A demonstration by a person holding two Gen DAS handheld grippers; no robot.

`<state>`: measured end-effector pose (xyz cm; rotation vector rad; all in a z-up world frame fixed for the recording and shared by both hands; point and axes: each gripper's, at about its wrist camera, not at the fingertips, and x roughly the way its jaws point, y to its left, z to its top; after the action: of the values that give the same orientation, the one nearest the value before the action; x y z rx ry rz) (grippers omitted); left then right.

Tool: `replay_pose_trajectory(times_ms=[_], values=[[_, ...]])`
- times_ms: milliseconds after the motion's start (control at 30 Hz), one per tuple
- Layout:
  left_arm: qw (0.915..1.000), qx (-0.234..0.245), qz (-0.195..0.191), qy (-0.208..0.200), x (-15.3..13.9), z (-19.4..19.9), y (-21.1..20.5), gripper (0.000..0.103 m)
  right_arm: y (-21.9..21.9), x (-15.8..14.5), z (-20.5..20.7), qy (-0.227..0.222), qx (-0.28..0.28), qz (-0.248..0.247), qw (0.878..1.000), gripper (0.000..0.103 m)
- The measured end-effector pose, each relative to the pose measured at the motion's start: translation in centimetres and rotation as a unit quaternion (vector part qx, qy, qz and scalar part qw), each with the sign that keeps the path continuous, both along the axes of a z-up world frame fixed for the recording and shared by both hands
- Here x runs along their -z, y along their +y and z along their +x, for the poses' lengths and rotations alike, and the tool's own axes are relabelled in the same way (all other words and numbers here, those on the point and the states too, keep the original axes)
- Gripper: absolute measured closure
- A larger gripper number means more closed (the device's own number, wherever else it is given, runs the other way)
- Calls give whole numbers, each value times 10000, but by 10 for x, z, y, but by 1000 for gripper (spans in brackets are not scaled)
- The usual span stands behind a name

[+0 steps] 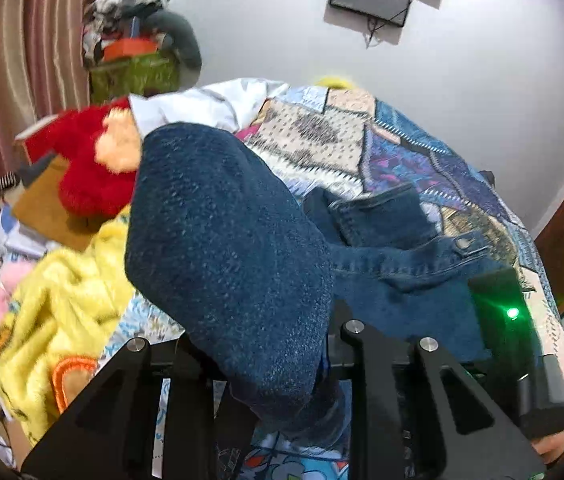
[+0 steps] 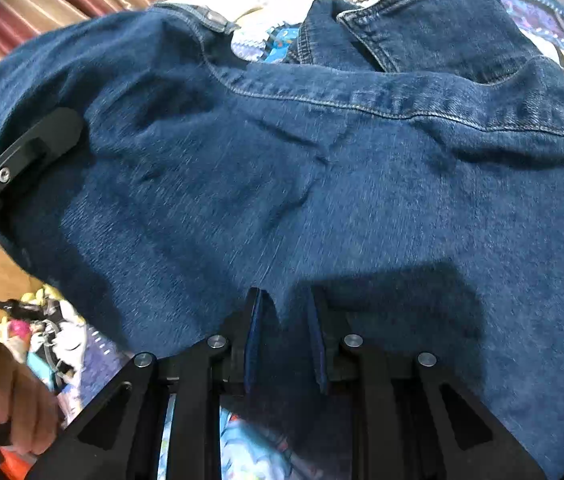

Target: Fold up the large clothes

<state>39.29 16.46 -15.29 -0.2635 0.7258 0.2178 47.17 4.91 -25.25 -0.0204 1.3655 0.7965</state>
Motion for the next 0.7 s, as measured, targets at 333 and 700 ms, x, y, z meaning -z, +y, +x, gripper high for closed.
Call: replay_pose_trajectory(times_ms=[333,700], values=[[9921,885,612,-640,-65,35,-99,83,-165,-85,-3,-783,1343,520,9865,85],[9581,2652,1075,143,-14,53,-258,84,-330,-126,-41,-1319,2437,137,9607,85]])
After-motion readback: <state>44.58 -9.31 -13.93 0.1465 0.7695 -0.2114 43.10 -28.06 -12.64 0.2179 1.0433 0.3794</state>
